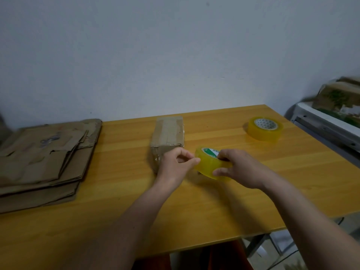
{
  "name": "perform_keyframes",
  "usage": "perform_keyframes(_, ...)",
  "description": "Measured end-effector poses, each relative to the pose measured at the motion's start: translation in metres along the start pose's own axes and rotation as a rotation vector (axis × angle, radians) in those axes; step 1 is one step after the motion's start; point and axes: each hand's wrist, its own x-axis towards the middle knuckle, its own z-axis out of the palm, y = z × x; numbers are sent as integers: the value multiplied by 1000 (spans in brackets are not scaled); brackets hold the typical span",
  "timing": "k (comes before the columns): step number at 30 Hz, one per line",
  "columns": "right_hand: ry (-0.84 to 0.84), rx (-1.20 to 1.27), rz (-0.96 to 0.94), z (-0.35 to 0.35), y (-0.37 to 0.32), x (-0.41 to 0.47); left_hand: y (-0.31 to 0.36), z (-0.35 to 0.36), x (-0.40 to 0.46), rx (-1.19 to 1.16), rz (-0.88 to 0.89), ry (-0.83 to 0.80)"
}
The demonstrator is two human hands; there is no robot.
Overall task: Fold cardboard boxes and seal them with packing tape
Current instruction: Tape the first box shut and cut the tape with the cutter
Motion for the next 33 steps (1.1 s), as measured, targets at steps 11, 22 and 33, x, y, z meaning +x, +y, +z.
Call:
perform_keyframes(11,48,-20,-54,5,-26,1,1,-22,0,-305,-165,-40)
perform_keyframes(22,675,262,-313,31,-14,11,2,-33,7,-573,-265,147)
perform_keyframes(33,557,655,-13,38,-10,32,1,-57,-2,-393,-224,313)
